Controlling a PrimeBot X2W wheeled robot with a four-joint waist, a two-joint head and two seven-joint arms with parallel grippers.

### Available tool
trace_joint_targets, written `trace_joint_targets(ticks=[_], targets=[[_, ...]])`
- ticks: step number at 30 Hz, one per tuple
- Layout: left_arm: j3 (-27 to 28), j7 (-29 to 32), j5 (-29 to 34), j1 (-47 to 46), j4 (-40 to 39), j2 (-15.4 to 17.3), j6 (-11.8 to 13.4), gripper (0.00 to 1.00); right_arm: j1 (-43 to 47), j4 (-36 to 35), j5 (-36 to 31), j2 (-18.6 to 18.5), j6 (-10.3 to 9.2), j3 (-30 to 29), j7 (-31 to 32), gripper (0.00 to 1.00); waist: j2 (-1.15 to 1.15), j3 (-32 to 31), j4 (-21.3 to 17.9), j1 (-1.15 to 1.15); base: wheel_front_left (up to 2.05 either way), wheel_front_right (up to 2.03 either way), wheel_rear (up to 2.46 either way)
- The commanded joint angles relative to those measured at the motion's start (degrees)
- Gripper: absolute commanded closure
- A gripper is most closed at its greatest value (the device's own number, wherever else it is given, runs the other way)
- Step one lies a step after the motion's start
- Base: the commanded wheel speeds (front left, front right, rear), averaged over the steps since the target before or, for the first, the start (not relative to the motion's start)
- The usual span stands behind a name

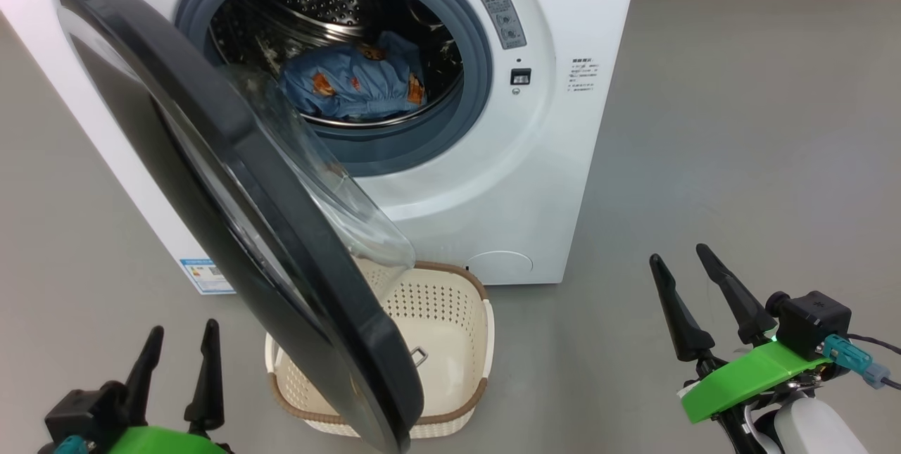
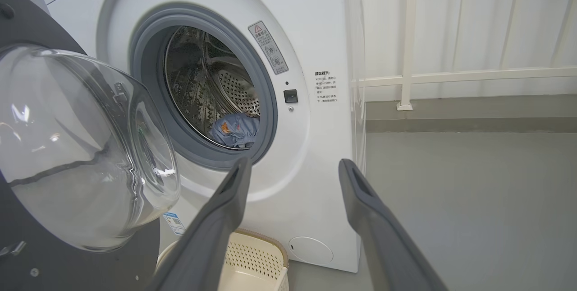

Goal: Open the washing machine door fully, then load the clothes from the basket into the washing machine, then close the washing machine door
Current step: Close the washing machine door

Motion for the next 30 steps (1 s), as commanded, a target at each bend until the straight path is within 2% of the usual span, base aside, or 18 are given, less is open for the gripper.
trace_joint_targets(ticks=[1,30], targets=[[2.3,-0.7,0.6,-3.1,-0.9,0.9,0.3,0.0,-0.9,-1.6,-0.1,-0.2,0.09,1.0,-0.3,0.0,0.0,0.1,0.0,0.0,0.0,0.0,0.0],[3.9,-0.8,2.6,-3.2,-0.8,-1.1,-1.1,0.0,-1.3,-1.7,-0.1,-0.1,0.09,0.7,-0.3,0.0,0.0,0.5,0.5,0.0,0.0,0.0,0.0]])
